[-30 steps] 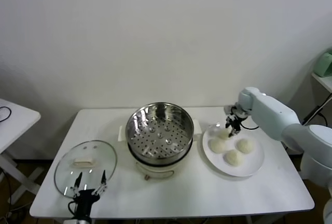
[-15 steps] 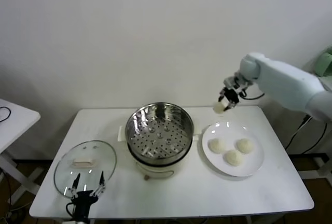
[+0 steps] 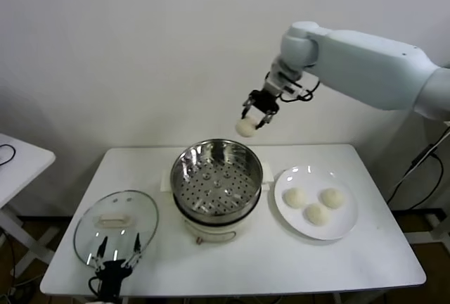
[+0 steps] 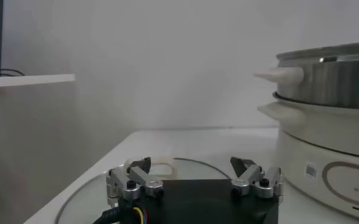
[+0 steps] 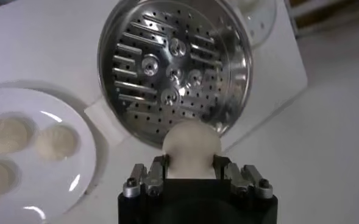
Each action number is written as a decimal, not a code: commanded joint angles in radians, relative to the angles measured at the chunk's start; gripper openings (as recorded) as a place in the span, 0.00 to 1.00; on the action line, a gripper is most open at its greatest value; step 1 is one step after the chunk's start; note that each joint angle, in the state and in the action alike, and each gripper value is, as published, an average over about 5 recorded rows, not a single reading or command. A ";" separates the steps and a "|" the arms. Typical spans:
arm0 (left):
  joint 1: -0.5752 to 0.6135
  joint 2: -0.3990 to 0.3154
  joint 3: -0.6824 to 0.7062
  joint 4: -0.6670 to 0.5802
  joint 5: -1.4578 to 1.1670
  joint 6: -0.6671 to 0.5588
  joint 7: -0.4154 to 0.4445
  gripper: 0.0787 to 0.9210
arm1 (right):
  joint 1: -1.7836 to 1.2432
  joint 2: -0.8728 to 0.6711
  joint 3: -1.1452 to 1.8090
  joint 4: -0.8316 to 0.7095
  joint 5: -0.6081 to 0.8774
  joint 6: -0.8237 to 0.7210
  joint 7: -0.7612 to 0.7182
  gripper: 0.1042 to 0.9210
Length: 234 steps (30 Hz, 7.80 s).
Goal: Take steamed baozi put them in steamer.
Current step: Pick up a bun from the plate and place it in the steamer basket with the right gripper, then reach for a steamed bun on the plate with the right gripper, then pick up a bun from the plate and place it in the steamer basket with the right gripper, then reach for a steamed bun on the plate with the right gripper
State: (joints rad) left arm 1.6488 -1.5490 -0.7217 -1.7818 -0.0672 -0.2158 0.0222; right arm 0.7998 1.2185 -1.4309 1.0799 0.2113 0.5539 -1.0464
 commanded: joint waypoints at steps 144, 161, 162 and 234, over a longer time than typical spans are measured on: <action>0.016 -0.009 -0.010 0.041 0.100 -0.074 -0.035 0.88 | 0.313 -0.122 -0.177 0.414 0.846 -1.005 0.221 0.48; 0.023 -0.011 -0.012 0.051 0.117 -0.083 -0.037 0.88 | -0.140 0.174 -0.060 0.202 0.656 -1.060 0.325 0.48; 0.023 -0.011 -0.011 0.054 0.119 -0.084 -0.037 0.88 | -0.152 0.177 -0.062 0.191 0.645 -1.059 0.326 0.48; 0.007 -0.030 -0.009 0.105 0.162 -0.098 -0.042 0.88 | -0.435 -0.545 -0.072 0.248 0.077 -0.823 0.200 0.88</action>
State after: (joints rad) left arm 1.6549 -1.5789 -0.7310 -1.6771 0.0926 -0.3127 -0.0193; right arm 0.5731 0.6921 -1.6502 1.3722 0.3761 -0.2502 -0.8975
